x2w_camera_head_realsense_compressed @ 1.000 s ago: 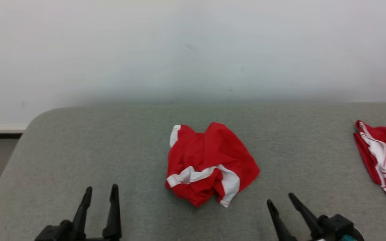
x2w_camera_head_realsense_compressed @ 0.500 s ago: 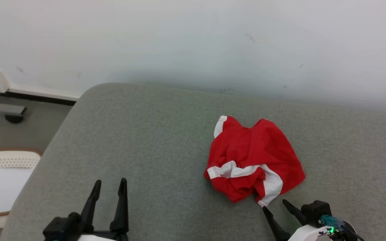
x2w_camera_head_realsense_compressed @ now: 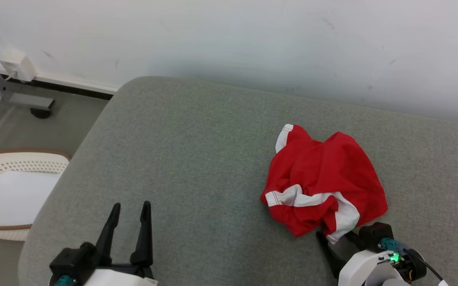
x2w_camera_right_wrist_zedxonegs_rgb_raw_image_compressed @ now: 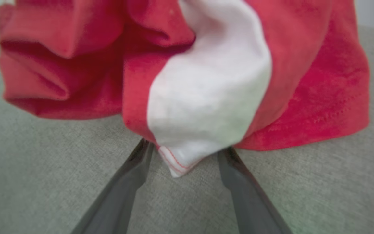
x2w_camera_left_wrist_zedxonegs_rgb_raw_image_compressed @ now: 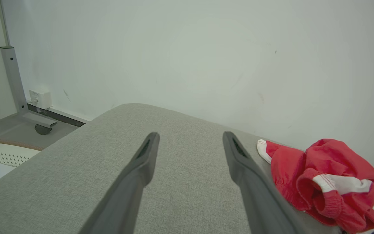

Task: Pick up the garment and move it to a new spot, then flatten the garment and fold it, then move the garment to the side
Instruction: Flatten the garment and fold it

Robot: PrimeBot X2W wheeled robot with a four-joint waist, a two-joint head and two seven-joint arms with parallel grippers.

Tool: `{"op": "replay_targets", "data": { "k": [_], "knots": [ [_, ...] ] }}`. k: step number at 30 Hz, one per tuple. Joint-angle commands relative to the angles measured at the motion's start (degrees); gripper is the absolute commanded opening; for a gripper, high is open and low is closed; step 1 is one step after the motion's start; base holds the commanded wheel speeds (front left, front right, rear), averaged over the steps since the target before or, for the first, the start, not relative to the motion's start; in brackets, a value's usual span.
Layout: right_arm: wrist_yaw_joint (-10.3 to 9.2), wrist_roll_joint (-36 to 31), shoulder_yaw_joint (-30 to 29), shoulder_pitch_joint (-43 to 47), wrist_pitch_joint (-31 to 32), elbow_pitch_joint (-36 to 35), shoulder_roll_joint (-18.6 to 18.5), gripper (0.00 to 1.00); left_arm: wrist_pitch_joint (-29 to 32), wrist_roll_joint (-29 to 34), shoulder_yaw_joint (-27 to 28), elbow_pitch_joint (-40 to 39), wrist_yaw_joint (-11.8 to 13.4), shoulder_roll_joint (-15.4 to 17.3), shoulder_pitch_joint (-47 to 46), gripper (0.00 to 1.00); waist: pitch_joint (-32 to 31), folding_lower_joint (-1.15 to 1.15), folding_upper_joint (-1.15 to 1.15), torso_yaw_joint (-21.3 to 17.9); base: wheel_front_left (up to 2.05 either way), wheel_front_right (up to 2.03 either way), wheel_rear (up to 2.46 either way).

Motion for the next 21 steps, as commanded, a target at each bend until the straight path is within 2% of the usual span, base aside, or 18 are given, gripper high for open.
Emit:
{"op": "replay_targets", "data": {
  "k": [1,2,3,4,5,6,14,21],
  "knots": [
    [-0.01,0.8,0.5,-0.4,-0.2,1.2,-0.1,1.00,0.0,0.5,0.2,0.2,-0.3,0.1,-0.6,1.00,0.3,0.00,0.00,0.3,0.00,0.00,0.00],
    [-0.01,1.1,0.7,-0.7,-0.4,1.8,0.0,1.00,0.0,0.6,0.2,0.2,-0.3,0.1,-0.7,1.00,0.3,0.00,0.00,0.3,0.00,0.00,0.00],
    [-0.01,1.3,0.9,-0.9,-0.5,2.3,0.0,0.80,0.0,0.6,0.2,0.3,-0.3,0.1,-0.8,1.00,0.4,0.00,0.00,0.4,0.00,0.00,0.00],
    [-0.01,1.5,1.2,-1.1,-0.8,2.8,0.0,0.43,0.0,0.7,0.3,0.3,-0.3,0.1,-0.8,1.00,0.3,0.00,0.00,0.4,0.00,0.00,0.00],
    [-0.01,1.7,1.4,-1.3,-1.0,3.2,0.0,0.13,0.0,0.7,0.4,0.4,-0.3,0.1,-0.8,1.00,0.3,0.00,0.00,0.4,0.00,0.00,0.00],
    [-0.01,1.8,1.6,-1.5,-1.4,3.6,0.1,0.00,0.0,0.8,0.5,0.4,-0.3,0.1,-0.7,1.00,0.2,0.00,0.00,0.3,0.00,0.00,0.00],
    [-0.01,2.3,2.2,-1.3,-4.4,4.1,-1.1,0.00,0.0,0.5,0.8,0.8,0.0,0.0,0.5,1.00,-1.9,0.00,0.00,-1.6,0.00,0.00,0.00],
    [-0.01,-0.7,2.3,-2.1,-5.3,0.9,-5.6,0.00,0.0,0.4,1.0,0.7,0.3,0.0,1.9,1.00,-4.1,0.00,0.00,-5.4,0.00,0.00,0.00]
  ]
}}
